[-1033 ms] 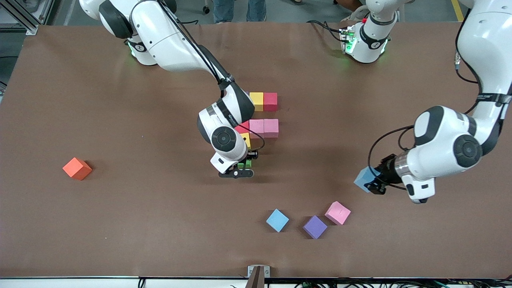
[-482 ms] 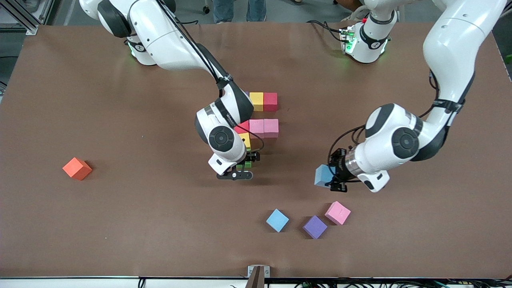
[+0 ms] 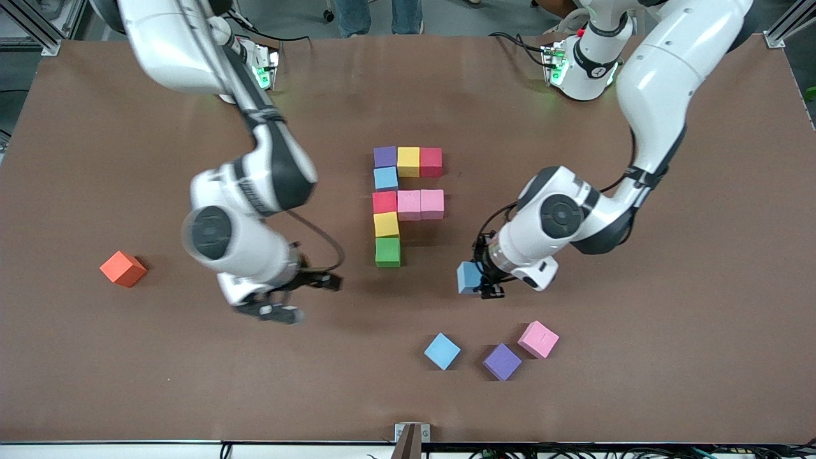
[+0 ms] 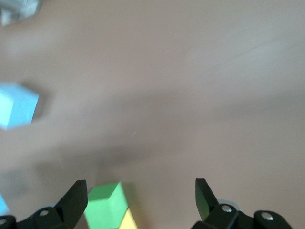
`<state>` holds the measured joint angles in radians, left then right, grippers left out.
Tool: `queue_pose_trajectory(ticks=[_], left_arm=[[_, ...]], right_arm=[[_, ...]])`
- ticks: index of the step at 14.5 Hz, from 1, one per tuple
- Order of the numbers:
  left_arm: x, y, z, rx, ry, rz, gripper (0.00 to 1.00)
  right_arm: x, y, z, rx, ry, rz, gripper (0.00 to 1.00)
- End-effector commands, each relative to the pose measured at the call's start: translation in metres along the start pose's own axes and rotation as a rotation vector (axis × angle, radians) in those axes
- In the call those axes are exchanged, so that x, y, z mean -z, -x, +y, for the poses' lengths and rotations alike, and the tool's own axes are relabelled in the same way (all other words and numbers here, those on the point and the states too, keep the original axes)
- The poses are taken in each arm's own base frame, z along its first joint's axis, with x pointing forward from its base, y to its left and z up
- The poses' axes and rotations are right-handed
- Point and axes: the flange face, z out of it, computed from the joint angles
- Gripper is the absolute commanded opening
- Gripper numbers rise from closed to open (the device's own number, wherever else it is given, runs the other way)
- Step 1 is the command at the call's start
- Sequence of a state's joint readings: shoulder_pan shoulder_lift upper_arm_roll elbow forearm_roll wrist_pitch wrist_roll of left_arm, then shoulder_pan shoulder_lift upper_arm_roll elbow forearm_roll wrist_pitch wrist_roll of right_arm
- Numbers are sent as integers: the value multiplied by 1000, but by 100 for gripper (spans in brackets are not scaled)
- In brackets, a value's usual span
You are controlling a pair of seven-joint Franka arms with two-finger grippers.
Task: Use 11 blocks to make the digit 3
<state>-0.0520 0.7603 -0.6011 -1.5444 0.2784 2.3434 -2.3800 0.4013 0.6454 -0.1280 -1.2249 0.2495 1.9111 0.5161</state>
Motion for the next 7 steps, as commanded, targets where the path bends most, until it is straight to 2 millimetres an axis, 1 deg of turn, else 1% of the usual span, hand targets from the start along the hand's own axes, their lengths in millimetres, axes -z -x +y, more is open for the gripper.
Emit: queue_pose_trajectory(ticks=[1, 2, 3, 5, 7], left_arm=[[-21, 31, -14, 68, 3, 7, 22], [-30, 38, -22, 83, 3, 23, 22], [-39, 48, -34, 89, 3, 39, 22], [-51, 62, -51, 109, 4, 50, 22], [-58, 74, -65, 98, 0, 49, 22]], right_arm=[[56, -28, 80, 2, -6, -16, 100], [77, -32, 105, 45, -5, -26, 100], [103, -37, 136, 62, -2, -29, 100], [156, -35, 185, 68, 71, 13, 100], [194, -21, 213, 97, 144, 10, 100]])
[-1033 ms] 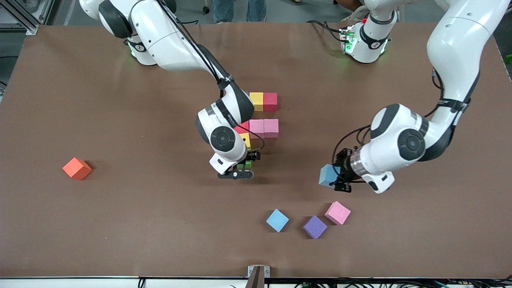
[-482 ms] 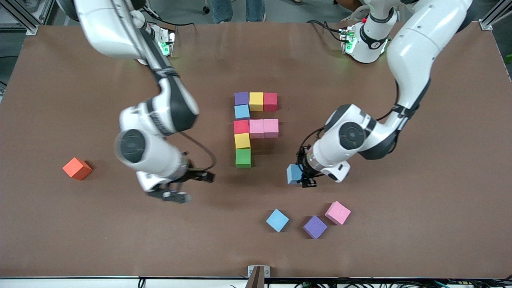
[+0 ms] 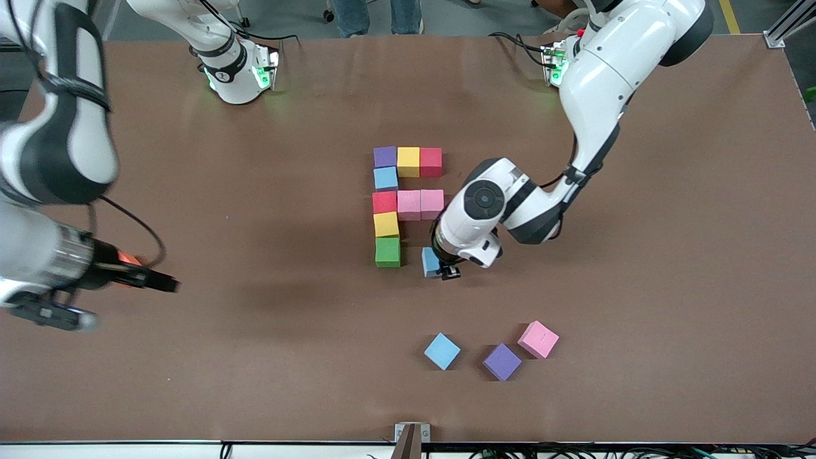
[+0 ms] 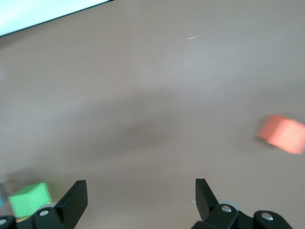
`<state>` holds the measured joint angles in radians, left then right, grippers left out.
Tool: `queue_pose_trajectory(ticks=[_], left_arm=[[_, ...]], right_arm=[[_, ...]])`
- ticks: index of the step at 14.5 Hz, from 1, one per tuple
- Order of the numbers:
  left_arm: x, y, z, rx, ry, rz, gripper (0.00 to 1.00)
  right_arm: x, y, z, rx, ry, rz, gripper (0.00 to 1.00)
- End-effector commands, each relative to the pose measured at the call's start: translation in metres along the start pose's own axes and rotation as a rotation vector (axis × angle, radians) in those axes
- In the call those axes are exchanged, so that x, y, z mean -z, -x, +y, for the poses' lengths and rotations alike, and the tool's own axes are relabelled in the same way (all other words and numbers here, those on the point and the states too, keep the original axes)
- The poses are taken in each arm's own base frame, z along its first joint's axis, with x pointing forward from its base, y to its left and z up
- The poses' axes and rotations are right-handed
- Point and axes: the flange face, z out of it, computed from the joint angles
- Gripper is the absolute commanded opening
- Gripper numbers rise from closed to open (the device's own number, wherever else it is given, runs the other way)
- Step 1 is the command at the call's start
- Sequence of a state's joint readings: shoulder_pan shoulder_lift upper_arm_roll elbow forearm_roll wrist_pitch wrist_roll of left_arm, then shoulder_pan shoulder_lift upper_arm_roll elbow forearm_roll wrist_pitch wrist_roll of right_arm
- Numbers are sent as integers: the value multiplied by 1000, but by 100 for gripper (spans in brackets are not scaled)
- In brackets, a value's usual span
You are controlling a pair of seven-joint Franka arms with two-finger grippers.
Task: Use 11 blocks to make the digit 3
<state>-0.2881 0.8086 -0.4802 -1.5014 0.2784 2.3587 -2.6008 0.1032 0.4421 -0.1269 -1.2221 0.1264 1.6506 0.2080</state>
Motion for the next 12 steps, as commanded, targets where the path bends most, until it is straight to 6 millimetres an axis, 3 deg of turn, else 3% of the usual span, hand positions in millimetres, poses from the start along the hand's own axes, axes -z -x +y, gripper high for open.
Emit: queue_pose_trajectory(ticks=[1, 5, 9, 12], left_arm=[[-6, 15, -13, -6, 2, -7, 22], [-16, 23, -26, -33, 4, -20, 22], [-28, 26, -35, -80, 19, 0, 22], [-35, 24, -36, -103, 22, 13, 22]], right_arm=[[53, 33, 27, 56, 55, 11, 100], [107, 59, 94, 38, 26, 81, 100], [108, 72, 104, 98, 26, 53, 100], [101, 75, 78, 145, 46, 44, 100]])
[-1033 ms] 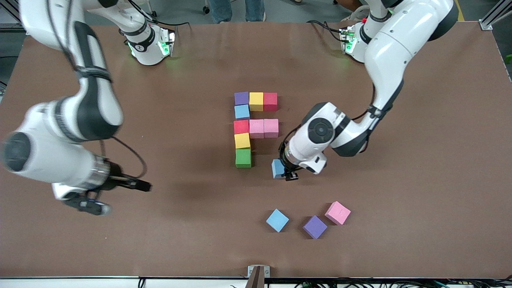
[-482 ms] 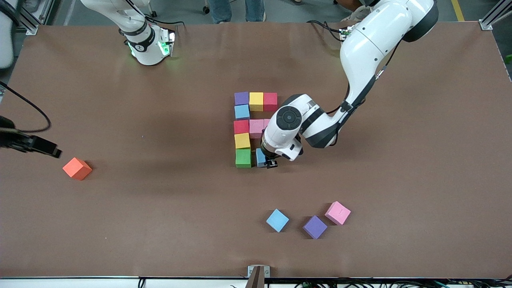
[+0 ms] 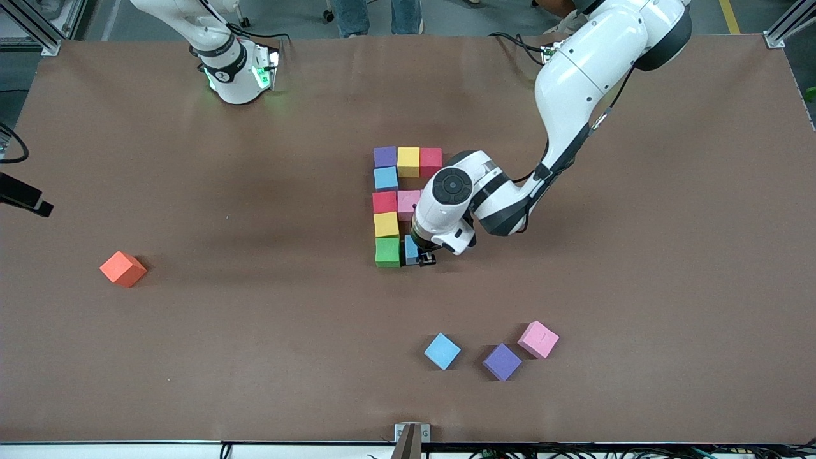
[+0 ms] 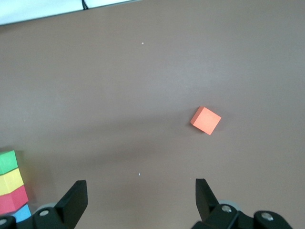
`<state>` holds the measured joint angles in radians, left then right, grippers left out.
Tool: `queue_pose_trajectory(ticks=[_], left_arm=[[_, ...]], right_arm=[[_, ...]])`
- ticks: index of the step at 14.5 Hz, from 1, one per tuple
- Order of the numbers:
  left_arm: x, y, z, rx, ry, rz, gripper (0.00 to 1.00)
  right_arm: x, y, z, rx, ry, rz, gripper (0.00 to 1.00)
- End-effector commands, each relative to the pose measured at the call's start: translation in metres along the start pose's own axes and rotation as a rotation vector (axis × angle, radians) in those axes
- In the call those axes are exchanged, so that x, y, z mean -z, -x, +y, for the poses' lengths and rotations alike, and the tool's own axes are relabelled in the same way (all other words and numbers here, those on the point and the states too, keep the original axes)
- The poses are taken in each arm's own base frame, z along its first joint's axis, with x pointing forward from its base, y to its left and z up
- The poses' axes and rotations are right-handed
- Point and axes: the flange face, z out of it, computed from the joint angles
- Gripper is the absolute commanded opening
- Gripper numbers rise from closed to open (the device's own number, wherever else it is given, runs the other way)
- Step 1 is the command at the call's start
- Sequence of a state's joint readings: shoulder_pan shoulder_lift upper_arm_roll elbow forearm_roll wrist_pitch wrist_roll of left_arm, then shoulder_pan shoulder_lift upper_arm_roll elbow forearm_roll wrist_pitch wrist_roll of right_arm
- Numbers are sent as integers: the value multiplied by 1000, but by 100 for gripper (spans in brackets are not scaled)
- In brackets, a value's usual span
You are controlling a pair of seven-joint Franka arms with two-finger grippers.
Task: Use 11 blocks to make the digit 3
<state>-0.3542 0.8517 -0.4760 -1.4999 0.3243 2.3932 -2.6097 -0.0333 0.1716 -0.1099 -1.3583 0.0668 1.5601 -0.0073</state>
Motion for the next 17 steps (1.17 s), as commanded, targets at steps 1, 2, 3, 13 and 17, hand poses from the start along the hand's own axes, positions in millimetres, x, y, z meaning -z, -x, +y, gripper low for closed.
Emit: queue_pose_trajectory(ticks=[1, 2, 3, 13, 17], left_arm=[[-4, 2, 1, -40, 34, 12, 22], [-6, 2, 1, -45, 35, 15, 22], [-7, 1, 1, -46, 35, 16, 22], [-15, 11, -10, -101, 49, 16, 22], [-12, 12, -8, -98, 60, -1, 22]], right_arm=[[-8, 13, -30, 64, 43, -11, 100], [-10, 16, -31, 66, 47, -10, 100], [-12, 18, -27, 61, 46, 3, 100], [-2, 24, -26, 61, 36, 21, 100], [2, 22, -31, 68, 33, 31, 100]])
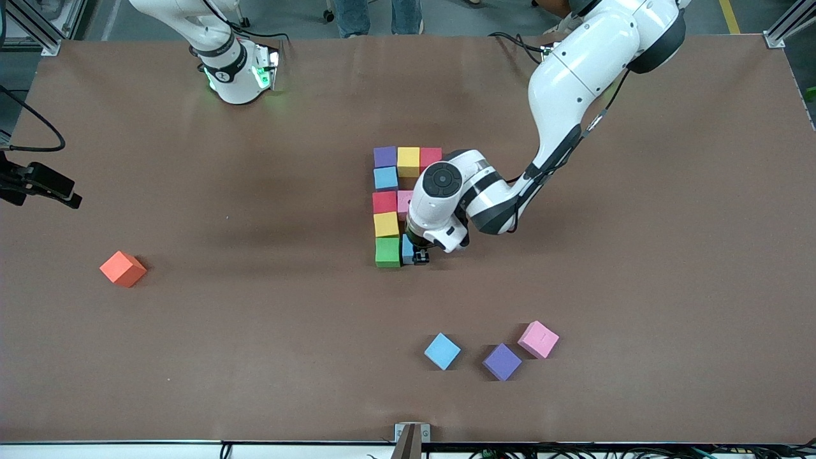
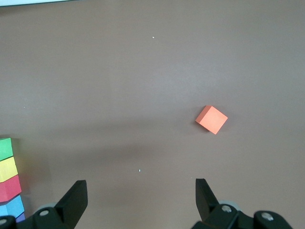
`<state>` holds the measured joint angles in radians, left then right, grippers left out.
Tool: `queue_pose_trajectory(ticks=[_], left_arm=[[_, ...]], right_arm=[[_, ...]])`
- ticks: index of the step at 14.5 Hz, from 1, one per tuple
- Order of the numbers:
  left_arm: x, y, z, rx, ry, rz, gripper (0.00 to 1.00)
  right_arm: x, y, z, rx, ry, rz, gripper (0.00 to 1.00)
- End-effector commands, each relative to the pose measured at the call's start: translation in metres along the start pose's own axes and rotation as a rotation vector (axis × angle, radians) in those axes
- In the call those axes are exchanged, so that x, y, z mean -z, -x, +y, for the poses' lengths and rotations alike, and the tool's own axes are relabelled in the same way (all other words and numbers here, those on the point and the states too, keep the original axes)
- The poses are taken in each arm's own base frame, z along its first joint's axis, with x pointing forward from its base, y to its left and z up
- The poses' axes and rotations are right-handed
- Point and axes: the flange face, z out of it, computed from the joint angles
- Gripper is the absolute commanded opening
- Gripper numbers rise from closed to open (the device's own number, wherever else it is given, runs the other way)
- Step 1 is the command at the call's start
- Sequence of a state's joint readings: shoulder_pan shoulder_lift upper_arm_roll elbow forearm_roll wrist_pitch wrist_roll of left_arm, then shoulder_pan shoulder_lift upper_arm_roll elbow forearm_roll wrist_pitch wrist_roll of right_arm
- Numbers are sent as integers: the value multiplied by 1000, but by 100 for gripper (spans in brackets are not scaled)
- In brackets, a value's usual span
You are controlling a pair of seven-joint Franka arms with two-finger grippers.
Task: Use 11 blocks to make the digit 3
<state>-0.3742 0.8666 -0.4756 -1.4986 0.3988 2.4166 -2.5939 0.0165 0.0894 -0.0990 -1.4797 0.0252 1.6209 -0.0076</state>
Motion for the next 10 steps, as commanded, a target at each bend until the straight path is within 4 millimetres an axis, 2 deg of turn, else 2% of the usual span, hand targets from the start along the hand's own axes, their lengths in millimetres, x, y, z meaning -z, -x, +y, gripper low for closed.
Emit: queue_pose_trajectory(ticks=[1, 4, 10], left_arm=[[-3, 4, 3, -11, 21, -13, 22], [-5, 4, 3, -14, 22, -13, 22], [-12, 0, 7, -15, 41, -23, 22]], right_arm=[[6, 1, -3, 6, 4, 11, 100], [4, 0, 4, -3, -2, 11, 100], [4, 2, -3, 13, -7, 11, 100]])
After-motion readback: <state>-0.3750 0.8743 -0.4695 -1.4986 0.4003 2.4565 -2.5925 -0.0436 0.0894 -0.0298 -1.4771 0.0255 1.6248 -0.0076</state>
